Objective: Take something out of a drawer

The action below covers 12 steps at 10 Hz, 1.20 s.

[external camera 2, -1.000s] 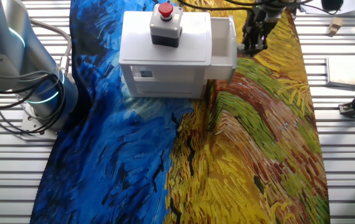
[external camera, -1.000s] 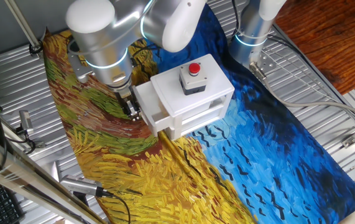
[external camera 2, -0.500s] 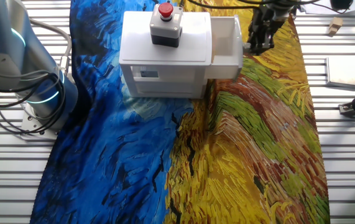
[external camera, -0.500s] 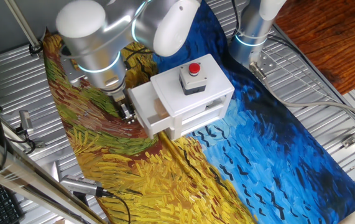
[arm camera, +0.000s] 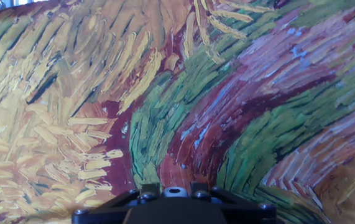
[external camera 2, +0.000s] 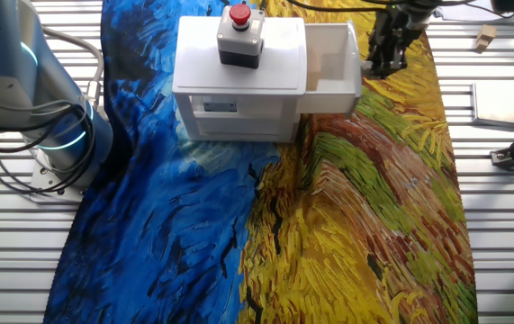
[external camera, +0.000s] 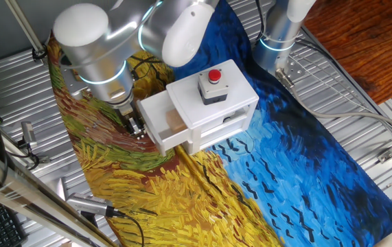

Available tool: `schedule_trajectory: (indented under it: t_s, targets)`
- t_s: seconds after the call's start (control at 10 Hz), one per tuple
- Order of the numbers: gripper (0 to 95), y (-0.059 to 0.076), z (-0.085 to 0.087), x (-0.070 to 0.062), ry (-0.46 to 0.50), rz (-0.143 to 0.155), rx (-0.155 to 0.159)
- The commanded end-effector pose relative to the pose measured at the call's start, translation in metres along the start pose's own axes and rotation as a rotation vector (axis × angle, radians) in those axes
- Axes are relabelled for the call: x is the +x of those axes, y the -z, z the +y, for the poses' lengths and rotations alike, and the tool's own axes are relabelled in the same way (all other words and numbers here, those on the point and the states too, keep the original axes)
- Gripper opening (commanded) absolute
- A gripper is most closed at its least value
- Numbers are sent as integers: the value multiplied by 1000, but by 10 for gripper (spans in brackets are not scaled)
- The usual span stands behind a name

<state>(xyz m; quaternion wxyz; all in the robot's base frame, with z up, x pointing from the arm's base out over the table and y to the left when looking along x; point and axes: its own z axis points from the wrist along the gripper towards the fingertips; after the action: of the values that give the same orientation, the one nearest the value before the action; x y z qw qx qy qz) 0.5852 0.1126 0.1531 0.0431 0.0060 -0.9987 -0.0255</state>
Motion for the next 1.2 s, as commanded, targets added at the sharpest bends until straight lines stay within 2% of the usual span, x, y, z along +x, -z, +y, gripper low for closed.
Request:
schedule_trajectory:
  t_s: [0.1,1.2]
  targets:
    - [0,0,-1,-4,1,1,-1]
    - [0,-2,-2,-11,13,2,-5]
